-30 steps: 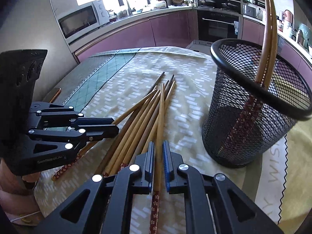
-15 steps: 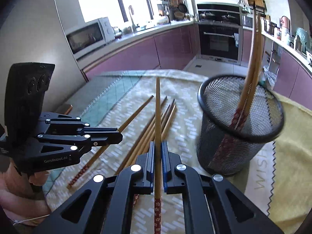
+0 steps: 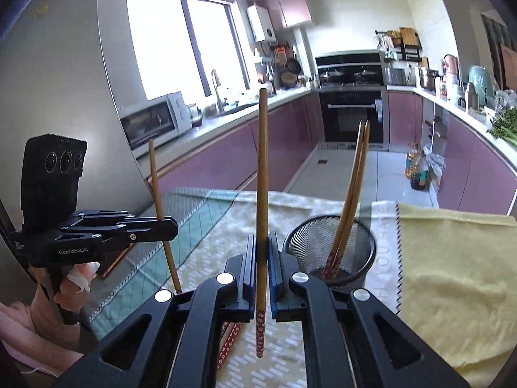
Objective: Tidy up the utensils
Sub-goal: 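Raise the left gripper's chopstick and drop it into the mesh cup while the right gripper does likewise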
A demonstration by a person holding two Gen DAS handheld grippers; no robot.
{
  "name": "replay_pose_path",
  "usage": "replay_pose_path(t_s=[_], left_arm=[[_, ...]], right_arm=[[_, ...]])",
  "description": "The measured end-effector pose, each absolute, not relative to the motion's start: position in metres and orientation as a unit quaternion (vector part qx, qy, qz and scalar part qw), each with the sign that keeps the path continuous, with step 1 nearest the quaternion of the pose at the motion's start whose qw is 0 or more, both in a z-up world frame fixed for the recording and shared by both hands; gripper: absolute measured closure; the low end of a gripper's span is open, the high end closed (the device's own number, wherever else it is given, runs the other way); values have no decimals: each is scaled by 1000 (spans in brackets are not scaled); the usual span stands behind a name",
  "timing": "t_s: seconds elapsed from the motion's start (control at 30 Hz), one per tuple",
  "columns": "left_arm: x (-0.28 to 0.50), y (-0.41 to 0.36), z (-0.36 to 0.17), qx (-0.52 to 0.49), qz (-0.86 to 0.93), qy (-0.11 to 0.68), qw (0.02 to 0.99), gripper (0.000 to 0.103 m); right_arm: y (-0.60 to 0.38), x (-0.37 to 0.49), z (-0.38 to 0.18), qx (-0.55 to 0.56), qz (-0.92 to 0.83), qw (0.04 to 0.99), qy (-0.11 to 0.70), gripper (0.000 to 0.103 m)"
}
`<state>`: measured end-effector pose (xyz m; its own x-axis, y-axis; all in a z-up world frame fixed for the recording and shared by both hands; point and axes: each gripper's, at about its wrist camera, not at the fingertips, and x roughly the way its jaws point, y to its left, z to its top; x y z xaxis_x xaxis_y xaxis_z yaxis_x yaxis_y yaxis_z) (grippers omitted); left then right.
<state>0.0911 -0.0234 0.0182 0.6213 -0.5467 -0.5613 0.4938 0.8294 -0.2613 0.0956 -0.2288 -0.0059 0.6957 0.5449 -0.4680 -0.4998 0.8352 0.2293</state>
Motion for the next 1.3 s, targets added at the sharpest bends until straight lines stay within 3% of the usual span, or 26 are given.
replay_pose_path(t_s=[0.6,1.3], left_arm=[[128,-70,101,-65,-321,225,918,96],[171,-106,30,-15,-309,313,898,96]], right_arm=[[-273,123,37,72,224,954,184,97],[-264,155,19,100,202,959,173,97]])
